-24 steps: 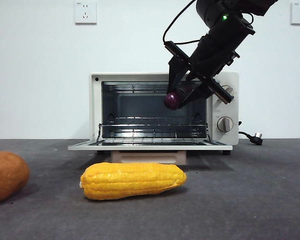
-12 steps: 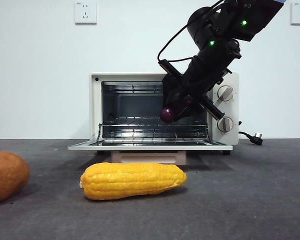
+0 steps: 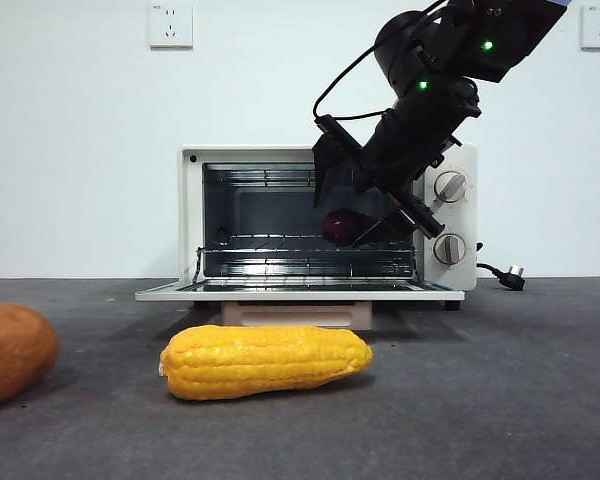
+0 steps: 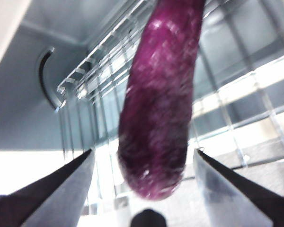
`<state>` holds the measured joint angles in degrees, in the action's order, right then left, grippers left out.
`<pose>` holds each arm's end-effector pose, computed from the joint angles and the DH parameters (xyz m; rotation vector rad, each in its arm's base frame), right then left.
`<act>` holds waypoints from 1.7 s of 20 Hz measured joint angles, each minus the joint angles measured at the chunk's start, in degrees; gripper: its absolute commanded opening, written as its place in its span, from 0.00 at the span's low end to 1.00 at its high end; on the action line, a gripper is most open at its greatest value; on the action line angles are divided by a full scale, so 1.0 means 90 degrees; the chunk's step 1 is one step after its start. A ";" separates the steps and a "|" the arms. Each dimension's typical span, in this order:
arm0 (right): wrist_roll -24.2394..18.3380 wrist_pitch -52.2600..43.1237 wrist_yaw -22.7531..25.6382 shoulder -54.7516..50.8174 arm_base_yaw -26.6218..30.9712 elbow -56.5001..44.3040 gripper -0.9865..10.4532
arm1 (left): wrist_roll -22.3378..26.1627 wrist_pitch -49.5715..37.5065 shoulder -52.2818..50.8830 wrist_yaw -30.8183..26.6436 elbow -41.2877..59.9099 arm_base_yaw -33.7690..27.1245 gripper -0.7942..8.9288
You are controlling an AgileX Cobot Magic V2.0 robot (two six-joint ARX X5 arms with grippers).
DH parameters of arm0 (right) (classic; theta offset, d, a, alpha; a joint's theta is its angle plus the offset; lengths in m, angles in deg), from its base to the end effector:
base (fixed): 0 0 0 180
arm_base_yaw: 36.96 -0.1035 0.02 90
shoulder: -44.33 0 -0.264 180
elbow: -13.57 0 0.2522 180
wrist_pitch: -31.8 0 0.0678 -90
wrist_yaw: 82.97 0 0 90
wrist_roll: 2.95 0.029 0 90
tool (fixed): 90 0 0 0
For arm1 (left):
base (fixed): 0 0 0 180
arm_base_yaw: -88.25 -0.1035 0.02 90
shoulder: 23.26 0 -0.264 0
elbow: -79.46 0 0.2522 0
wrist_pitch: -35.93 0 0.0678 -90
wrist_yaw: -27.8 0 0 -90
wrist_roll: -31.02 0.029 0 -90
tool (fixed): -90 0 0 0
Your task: Take the eggplant from the table,put the eggplant in the oven
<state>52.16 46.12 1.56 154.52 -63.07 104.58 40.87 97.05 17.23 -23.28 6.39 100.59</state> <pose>0.3848 0.1917 0.2151 0.8041 0.7860 0.2110 0.1047 -0.0415 0.3676 0.0387 0.4238 -0.9148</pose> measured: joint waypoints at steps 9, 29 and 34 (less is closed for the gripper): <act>-0.0476 0.1311 -0.0041 -0.1069 -0.0051 0.0000 0.39 | 0.0002 0.0000 0.0000 -0.0029 0.0000 0.0000 0.08; -0.4622 0.4668 -0.0228 -0.5506 -0.0051 0.0000 0.39 | 0.0005 0.0000 0.0080 -0.0525 0.0000 0.0000 0.08; -0.5000 0.5399 -0.0228 -0.6336 -0.0051 0.0000 0.39 | 0.0005 -0.0002 0.0158 -0.0527 0.0000 0.0000 0.08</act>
<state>7.15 94.71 -0.50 97.50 -63.53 104.58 40.91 97.02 18.65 -28.02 6.39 100.59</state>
